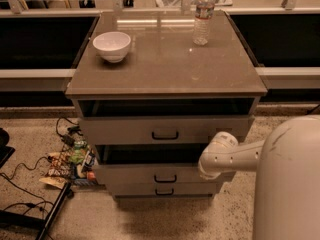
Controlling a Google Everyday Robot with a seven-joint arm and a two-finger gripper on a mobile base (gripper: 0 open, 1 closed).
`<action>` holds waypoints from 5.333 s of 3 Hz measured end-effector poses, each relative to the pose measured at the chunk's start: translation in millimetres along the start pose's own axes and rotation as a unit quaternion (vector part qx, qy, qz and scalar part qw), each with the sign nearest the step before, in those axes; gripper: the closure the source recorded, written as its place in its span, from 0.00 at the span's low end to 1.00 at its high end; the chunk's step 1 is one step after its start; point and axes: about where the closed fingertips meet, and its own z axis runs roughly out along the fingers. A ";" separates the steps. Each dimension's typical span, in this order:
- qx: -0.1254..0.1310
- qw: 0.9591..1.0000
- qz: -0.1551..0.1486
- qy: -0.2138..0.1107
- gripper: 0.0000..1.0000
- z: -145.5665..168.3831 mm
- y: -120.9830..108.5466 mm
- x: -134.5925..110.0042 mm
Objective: Open middle drawer
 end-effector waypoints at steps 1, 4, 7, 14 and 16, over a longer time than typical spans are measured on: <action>0.000 1.000 0.000 0.000 1.00 -6.8 -1.7 -0.4; 0.000 1.000 0.000 0.000 0.98 -8.5 -2.1 -0.5; 0.000 1.000 0.000 0.000 0.21 -9.3 -2.2 -0.5; -0.103 0.993 0.039 0.040 1.00 -23.7 69.6 2.9; -0.103 0.993 0.039 0.040 1.00 -24.6 69.4 2.9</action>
Offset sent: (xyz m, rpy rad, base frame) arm -0.1955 -0.1183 0.1501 0.0010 0.1796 -0.0760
